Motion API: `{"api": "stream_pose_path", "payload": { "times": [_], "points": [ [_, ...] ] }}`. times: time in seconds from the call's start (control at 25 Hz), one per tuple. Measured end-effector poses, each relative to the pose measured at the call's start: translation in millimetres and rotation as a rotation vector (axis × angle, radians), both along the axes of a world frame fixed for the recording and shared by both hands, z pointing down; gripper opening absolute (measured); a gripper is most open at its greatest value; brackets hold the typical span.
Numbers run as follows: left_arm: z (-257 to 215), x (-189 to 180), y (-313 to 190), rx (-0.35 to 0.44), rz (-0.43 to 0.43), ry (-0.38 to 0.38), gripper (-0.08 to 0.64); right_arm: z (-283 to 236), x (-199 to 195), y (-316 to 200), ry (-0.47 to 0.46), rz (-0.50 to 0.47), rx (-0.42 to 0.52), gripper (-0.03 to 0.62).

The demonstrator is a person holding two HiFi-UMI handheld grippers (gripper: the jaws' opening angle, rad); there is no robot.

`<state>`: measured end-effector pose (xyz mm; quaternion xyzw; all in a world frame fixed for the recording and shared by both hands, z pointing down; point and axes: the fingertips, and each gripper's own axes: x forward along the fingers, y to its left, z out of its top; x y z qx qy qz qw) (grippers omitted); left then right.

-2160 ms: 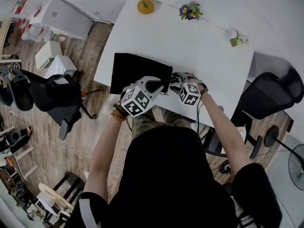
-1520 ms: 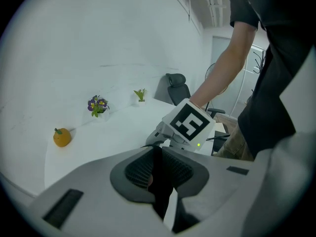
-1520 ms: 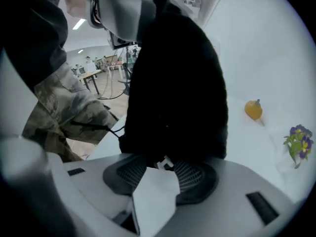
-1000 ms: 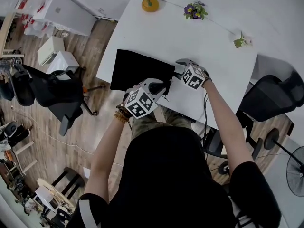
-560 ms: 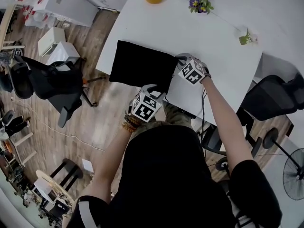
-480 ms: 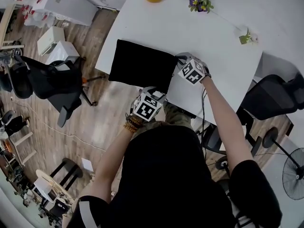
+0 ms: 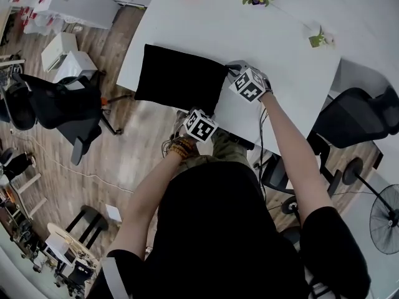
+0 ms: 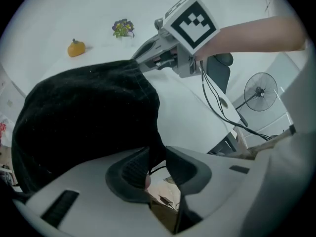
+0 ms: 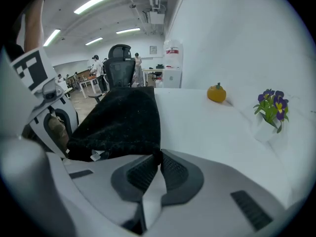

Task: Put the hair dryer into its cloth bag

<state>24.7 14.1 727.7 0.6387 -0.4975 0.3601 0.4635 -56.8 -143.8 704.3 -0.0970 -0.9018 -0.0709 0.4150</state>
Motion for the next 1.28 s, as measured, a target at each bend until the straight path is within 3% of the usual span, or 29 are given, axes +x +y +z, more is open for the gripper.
{"api": "stream_pose_path", "payload": {
  "times": [0.4,0.92,1.28],
  "points": [
    [2,1,25,-0.018,0.058,0.018,0.067,0,33,8,0.041,0.017,0.0,0.037],
    [-6,-3,76,0.013,0.16,0.067,0.055,5,116,53,0.157,0.228,-0.017,0.037],
    [-16,-23,112,0.09,0.205,0.061,0.052,9,140,109,0.198,0.364,-0.036,0.037]
  ]
}}
